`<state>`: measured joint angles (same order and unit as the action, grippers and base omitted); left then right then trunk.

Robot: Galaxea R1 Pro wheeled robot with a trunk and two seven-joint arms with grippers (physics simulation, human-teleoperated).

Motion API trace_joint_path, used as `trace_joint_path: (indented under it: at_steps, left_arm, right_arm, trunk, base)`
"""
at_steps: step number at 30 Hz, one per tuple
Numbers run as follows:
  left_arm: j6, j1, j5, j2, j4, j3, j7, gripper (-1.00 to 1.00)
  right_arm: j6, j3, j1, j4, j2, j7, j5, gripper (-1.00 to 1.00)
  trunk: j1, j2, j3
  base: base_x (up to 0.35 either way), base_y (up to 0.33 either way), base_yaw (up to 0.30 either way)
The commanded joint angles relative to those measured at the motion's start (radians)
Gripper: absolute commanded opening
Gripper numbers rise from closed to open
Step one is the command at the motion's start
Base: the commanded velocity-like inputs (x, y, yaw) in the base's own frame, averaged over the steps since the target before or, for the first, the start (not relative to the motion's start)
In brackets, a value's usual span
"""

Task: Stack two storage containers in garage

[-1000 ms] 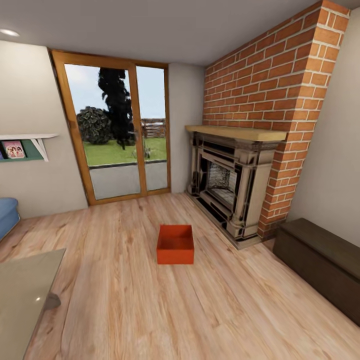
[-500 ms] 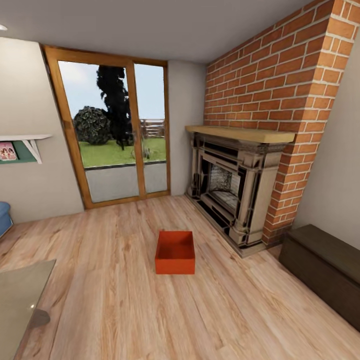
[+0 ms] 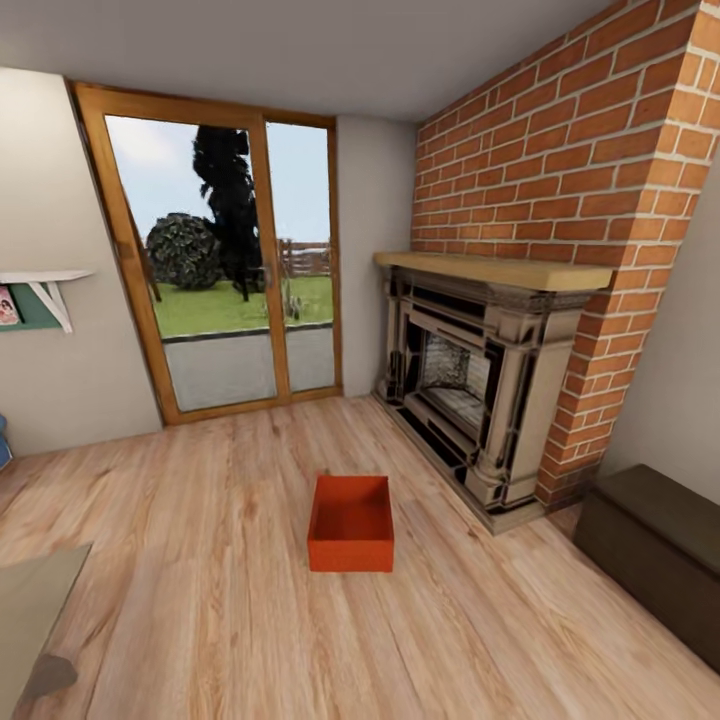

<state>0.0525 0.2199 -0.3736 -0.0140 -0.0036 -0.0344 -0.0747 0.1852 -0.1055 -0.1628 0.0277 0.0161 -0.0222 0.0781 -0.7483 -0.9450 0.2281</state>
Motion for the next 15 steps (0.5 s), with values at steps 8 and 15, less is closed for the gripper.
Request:
trace_joint_path:
  at_steps: [8,15]
  left_arm:
    - [0.003,0.001,-0.005,0.0,0.001,-0.004,-0.002,1.0]
    - [0.003,0.001,-0.005,0.0,0.001,-0.005,-0.002,1.0]
  right_arm:
    - [0.005,-0.003,-0.001,0.003,0.002,-0.002,0.008,1.0]
    - [0.004,-0.003,-0.001,0.003,0.002,-0.001,0.01,1.0]
  trunk:
    - [-0.001,-0.001,0.001]
    - [-0.001,-0.001,0.001]
  base:
    - [0.322,0.0,0.059]
    - [0.322,0.0,0.002]
